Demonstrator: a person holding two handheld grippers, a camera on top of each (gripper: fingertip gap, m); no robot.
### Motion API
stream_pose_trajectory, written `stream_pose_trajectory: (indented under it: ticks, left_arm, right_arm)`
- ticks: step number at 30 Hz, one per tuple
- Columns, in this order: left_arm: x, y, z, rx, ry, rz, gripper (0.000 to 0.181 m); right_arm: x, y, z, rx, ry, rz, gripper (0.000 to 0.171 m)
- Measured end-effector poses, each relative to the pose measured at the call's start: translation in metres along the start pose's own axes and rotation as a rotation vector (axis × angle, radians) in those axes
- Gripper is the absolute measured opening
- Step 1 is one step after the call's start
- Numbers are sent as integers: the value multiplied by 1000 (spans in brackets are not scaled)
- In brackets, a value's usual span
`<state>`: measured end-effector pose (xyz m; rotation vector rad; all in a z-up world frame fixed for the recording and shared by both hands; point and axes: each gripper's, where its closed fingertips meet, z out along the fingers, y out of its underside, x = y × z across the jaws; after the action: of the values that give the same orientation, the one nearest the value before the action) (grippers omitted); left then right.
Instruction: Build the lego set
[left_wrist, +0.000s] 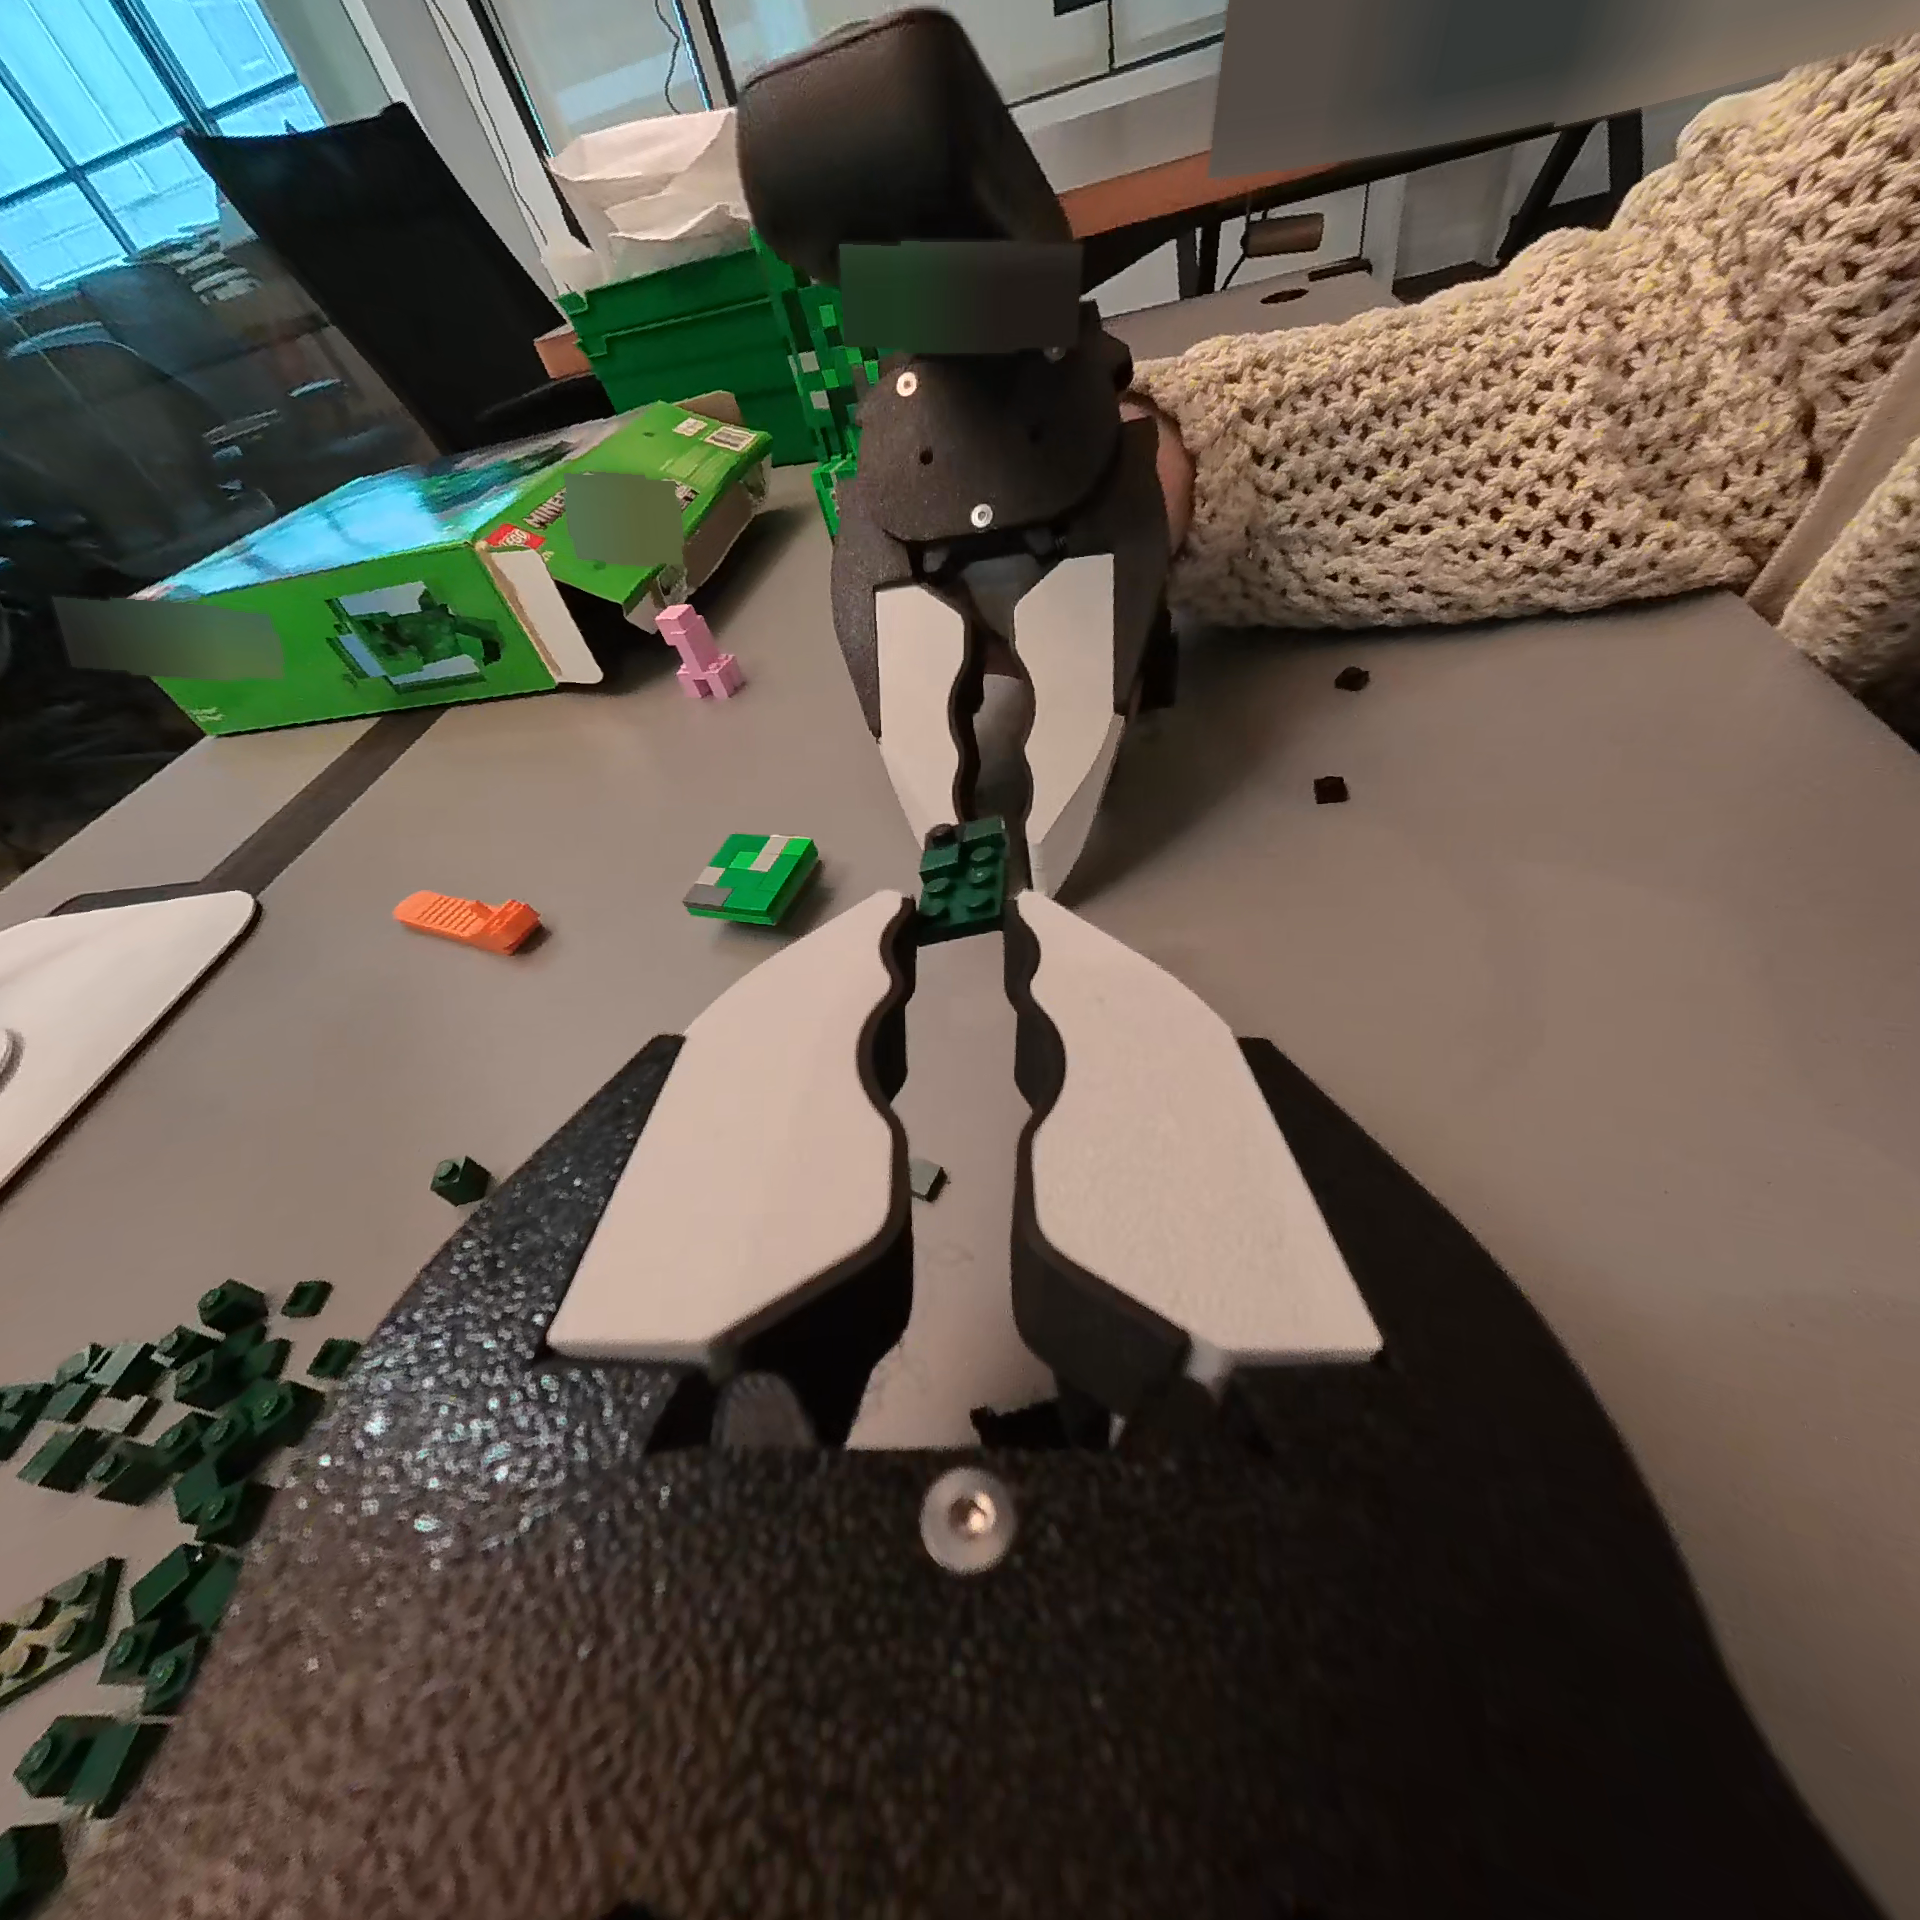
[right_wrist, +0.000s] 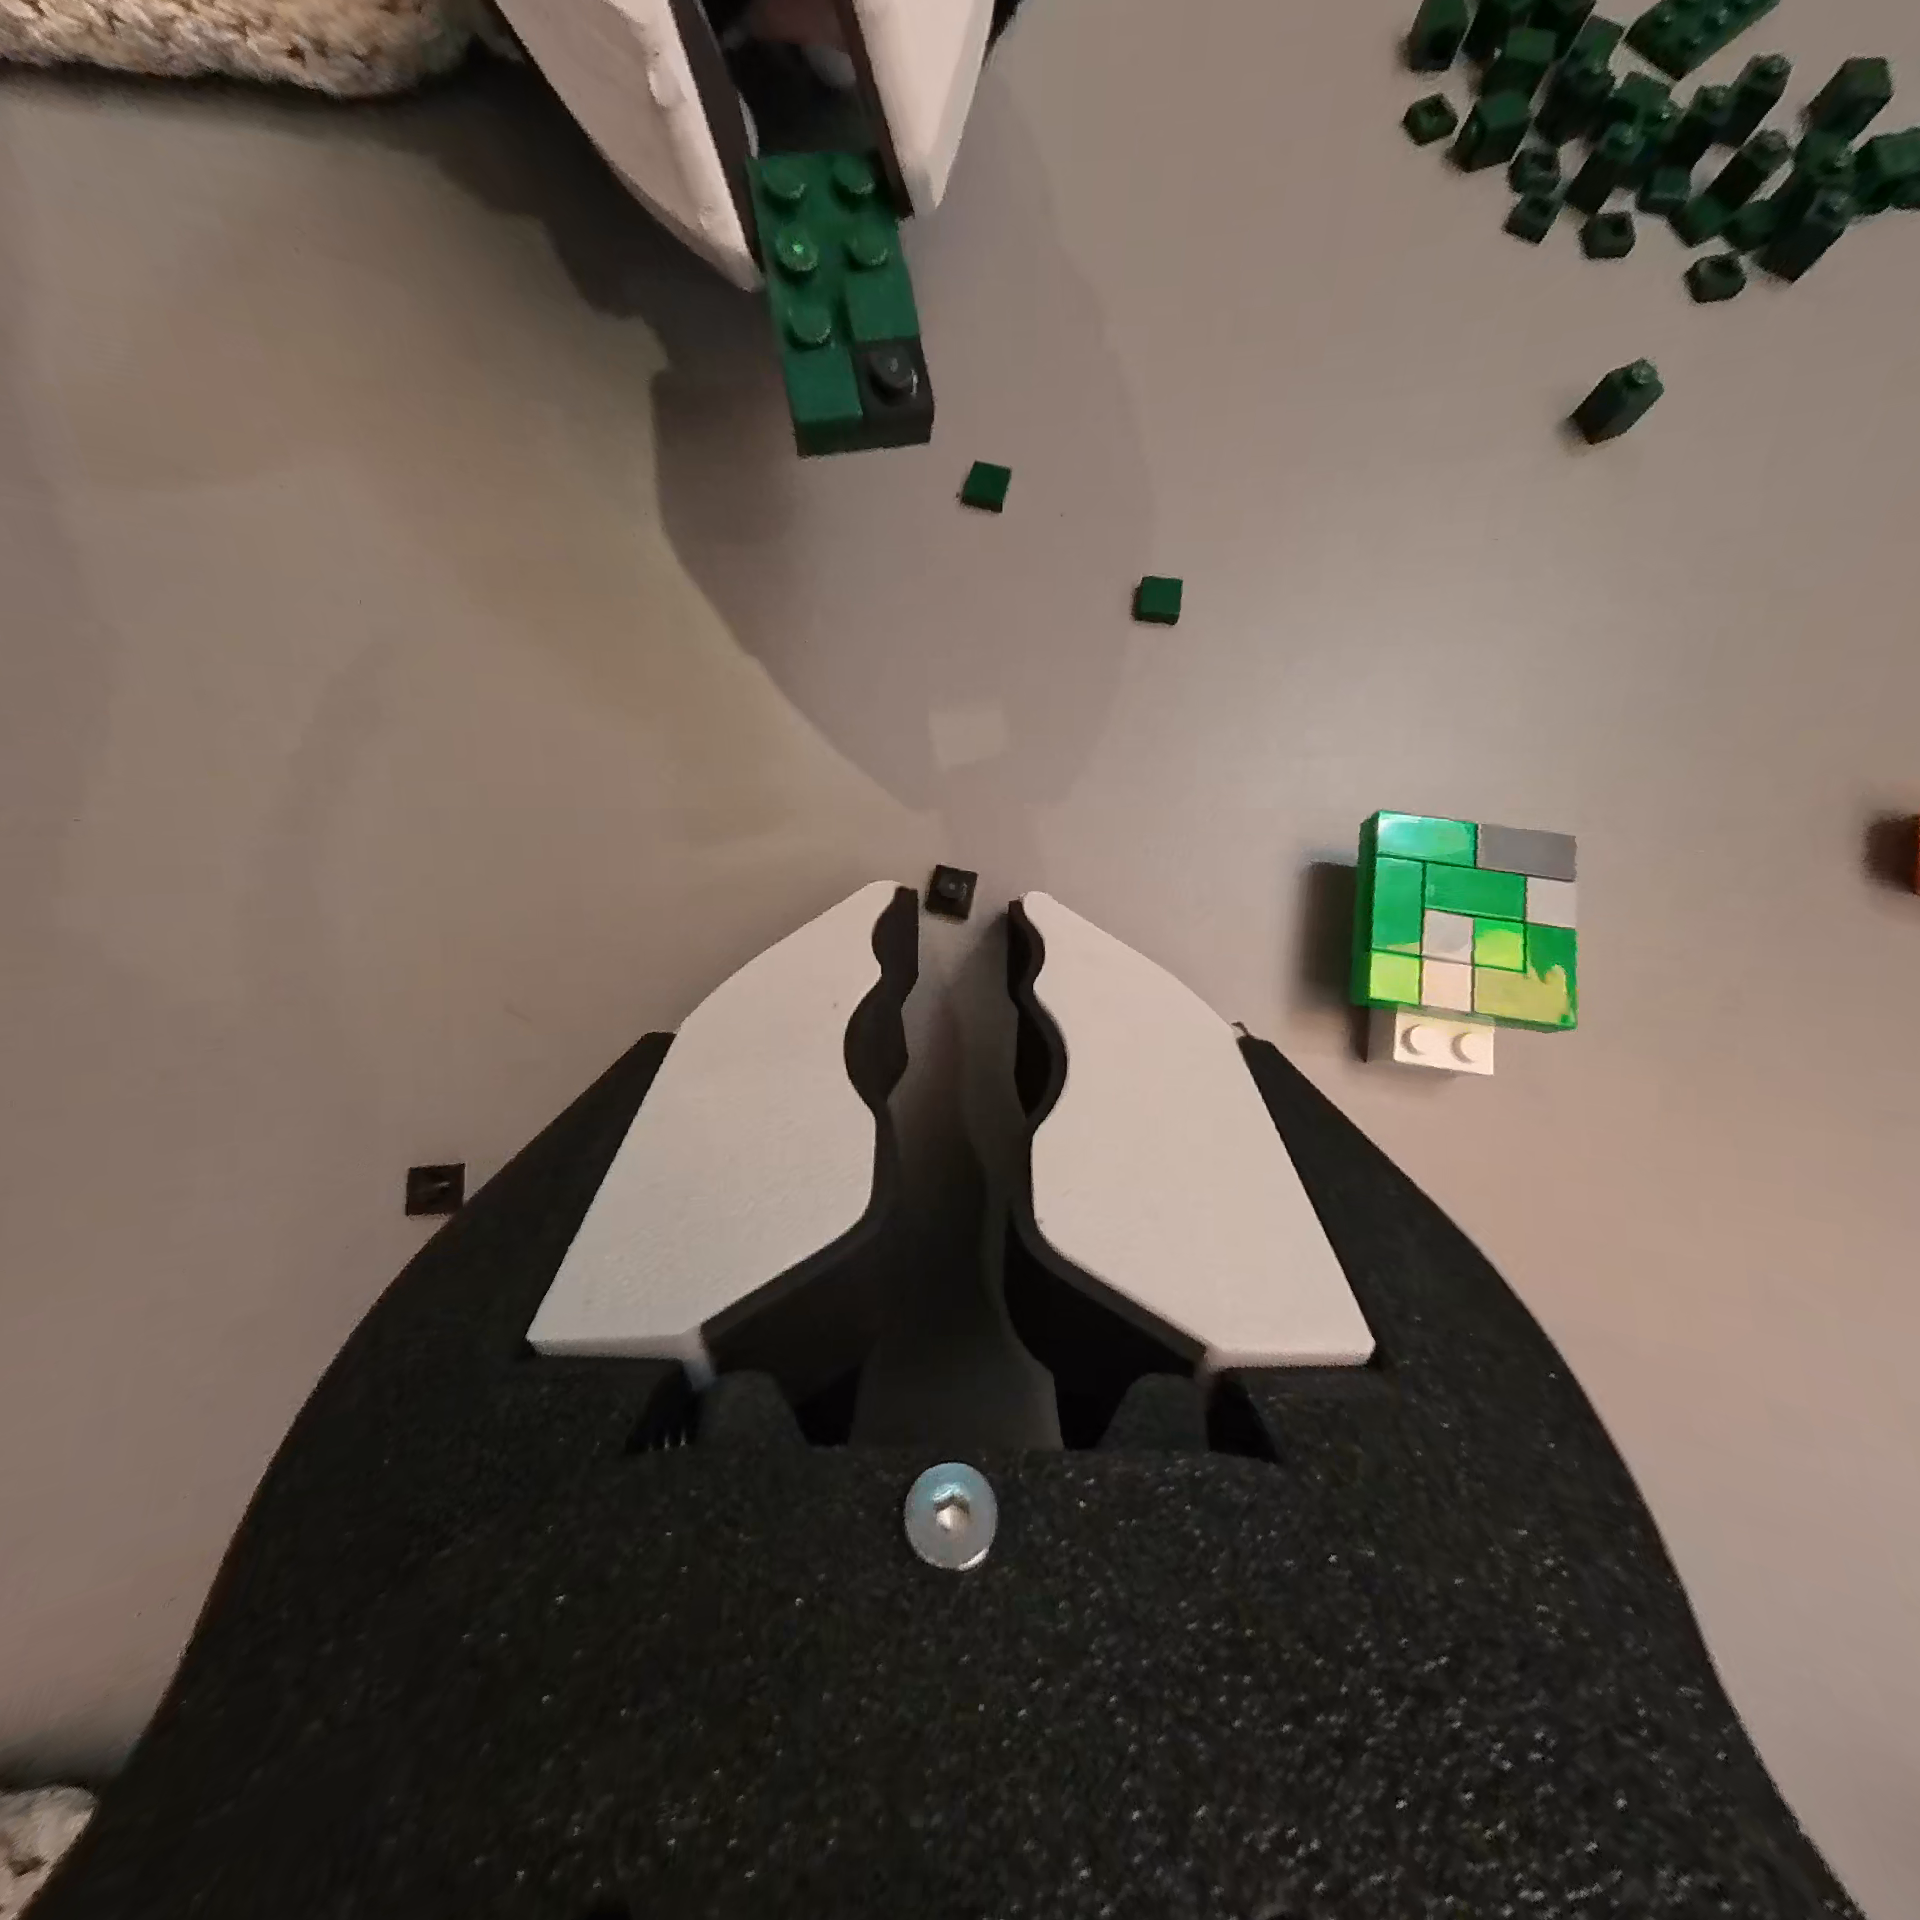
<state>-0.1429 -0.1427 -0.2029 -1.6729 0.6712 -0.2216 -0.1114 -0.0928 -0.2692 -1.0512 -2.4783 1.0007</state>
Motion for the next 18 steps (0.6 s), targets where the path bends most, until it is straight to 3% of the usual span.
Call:
stream_pose_trajectory:
  ticks: [13,18]
  left_arm:
    - [3,2,3,-24,19,11,15]
    - [6,3,5,-35,39,17,16]
  right_arm:
    - [1,-2,1,-28,37,-51,8]
    - [9,-34,-23,94,173,-126,7]
